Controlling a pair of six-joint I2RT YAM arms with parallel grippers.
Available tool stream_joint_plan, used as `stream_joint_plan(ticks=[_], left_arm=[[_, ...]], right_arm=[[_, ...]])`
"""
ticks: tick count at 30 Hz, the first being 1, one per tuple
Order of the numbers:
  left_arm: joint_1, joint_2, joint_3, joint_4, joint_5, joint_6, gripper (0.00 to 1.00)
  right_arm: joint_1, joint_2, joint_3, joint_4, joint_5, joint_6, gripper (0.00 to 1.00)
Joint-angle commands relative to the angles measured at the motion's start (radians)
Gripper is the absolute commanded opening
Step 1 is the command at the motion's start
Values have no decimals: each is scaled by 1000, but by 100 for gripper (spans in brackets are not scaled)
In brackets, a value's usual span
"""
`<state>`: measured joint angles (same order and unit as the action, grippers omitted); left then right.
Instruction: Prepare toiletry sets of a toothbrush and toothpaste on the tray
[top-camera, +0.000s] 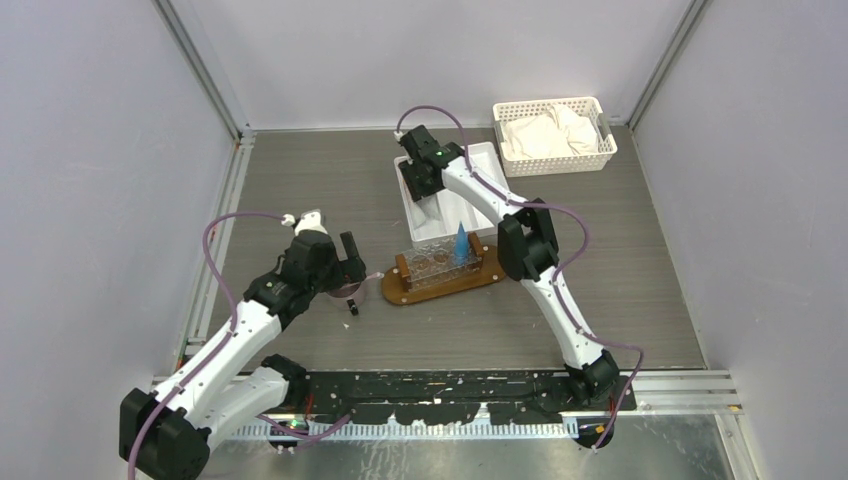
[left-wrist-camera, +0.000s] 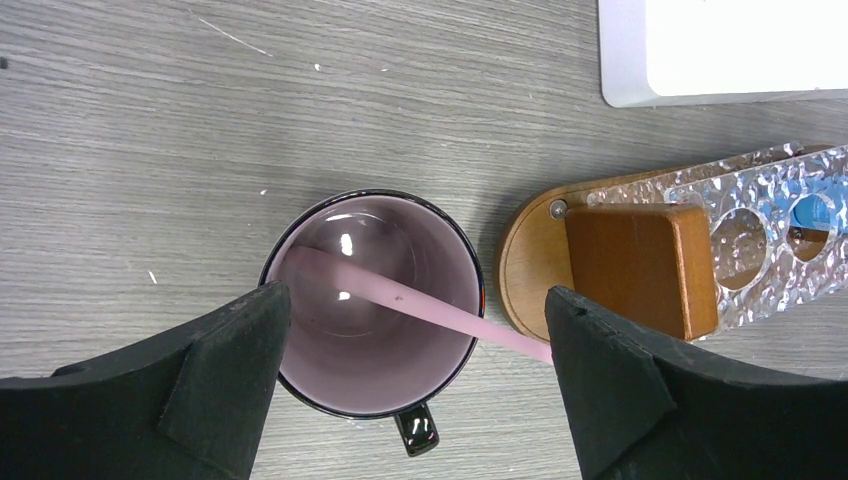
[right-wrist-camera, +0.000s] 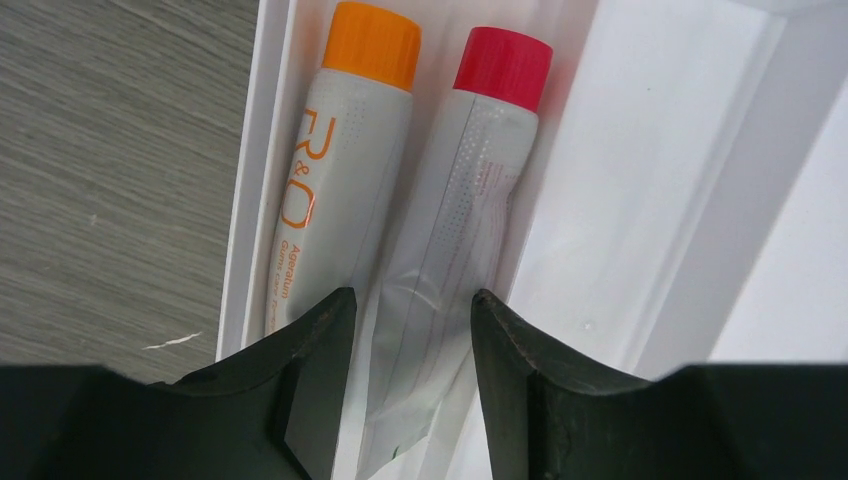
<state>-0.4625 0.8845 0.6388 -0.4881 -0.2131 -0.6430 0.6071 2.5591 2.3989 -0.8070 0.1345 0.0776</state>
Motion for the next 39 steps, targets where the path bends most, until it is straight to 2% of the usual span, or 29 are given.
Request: stream_joint_plan(ticks=[1, 6, 10, 16, 19, 22, 31, 39], left_arm=[[4, -4, 13, 47, -1, 6, 99], [4, 0, 12, 57, 7, 5, 99], [4, 1, 7, 58, 11, 2, 98], [4, -9, 3, 59, 17, -3, 98], [4, -15, 5, 57, 17, -3, 98], [4, -21, 7, 48, 18, -3, 97], [4, -82, 38, -5, 16, -1, 96], [4, -141, 84, 7, 98, 48, 94]], right_arm=[[-32, 71, -31, -70, 199, -38, 54], [-26, 98, -33, -80, 222, -39, 52], [-19, 115, -37, -93, 236, -45, 46], [-11, 131, -34, -120, 237, -46, 22], [-13, 93, -66, -89, 180, -27, 16], [-25, 32, -77, -65, 94, 11, 15], [-98, -158, 26, -14, -211, 178, 15], [-140, -302, 63, 14, -341, 285, 14]])
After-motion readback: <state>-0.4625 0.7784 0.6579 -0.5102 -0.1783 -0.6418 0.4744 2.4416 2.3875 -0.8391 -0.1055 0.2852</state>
